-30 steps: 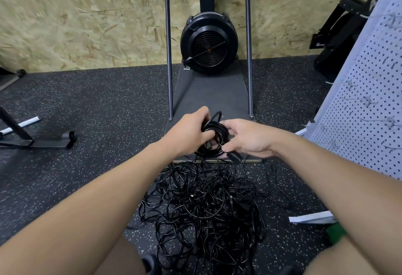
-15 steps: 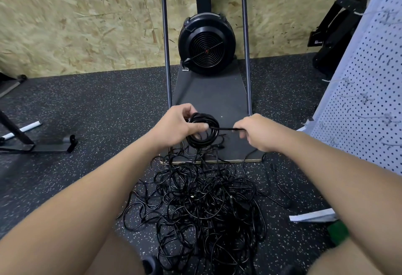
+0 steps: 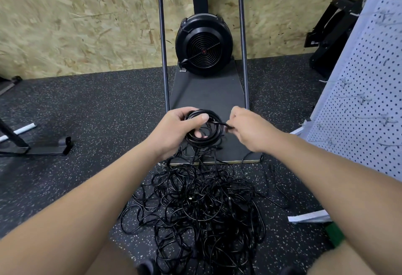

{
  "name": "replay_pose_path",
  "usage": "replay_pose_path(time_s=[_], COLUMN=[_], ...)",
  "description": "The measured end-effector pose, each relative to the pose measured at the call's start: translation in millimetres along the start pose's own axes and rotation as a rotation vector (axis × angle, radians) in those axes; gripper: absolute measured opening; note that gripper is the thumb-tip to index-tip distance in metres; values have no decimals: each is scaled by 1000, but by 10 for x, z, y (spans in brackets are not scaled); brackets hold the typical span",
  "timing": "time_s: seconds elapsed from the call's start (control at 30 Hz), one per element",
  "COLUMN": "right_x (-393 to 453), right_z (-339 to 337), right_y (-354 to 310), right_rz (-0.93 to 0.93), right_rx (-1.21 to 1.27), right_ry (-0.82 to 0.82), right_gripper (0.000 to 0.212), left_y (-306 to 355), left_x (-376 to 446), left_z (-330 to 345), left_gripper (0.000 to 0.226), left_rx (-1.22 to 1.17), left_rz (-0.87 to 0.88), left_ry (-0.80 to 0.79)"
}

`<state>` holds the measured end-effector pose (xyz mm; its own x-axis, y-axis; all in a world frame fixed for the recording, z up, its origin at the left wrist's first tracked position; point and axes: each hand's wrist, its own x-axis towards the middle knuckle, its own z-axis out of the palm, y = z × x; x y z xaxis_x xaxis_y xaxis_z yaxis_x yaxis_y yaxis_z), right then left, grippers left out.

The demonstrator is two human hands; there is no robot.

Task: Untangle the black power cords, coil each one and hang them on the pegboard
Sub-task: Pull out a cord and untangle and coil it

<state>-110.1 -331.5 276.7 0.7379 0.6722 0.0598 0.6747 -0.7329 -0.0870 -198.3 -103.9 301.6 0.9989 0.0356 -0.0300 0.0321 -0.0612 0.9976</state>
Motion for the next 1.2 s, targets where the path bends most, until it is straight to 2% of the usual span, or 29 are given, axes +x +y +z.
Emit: replay_pose_path(time_s=[0.1, 0.23, 0.3, 0.37, 0.53, 0.63, 0.73, 0.93, 1.07, 1.13, 1.2], right_x=[-15, 6, 37, 61, 86, 90, 56, -41, -93, -104, -95], right_z=[-51, -52, -54, -54, -92, -99, -149, -211, -263, -266, -252], right_y=[-78, -164, -186, -190, -170, -153, -136, -154, -63, -92, -203], right_rz=[107, 191, 233, 262, 339, 357, 310, 195, 40, 76, 148], right_rx=[232, 989, 1295, 1442, 1563, 1602, 1650, 1738, 1758, 1723, 1573], right_ry=[-1, 124, 142, 161, 149, 81, 33, -92, -213, -211, -137], right_gripper=[24, 14, 12, 14, 26, 22, 26, 32, 46, 42, 34], left_y=[38, 77, 139, 188, 127, 126, 144, 95, 106, 78, 28], left_x=[-3, 4, -21, -33, -2, -2, 1, -37, -14, 5, 7], left_z=[121, 188, 180, 161, 131, 154, 111, 90, 45, 51, 118], left_gripper=[31, 53, 43, 39, 28, 26, 28, 22, 23, 25, 27], left_rx=[-101, -63, 37, 160, 439, 525, 551, 630, 733, 837, 927], left_rz=[-24, 53, 135, 204, 322, 373, 381, 380, 379, 379, 397], left_ry=[-24, -20, -4, 26, 52, 139, 203, 158, 232, 276, 283])
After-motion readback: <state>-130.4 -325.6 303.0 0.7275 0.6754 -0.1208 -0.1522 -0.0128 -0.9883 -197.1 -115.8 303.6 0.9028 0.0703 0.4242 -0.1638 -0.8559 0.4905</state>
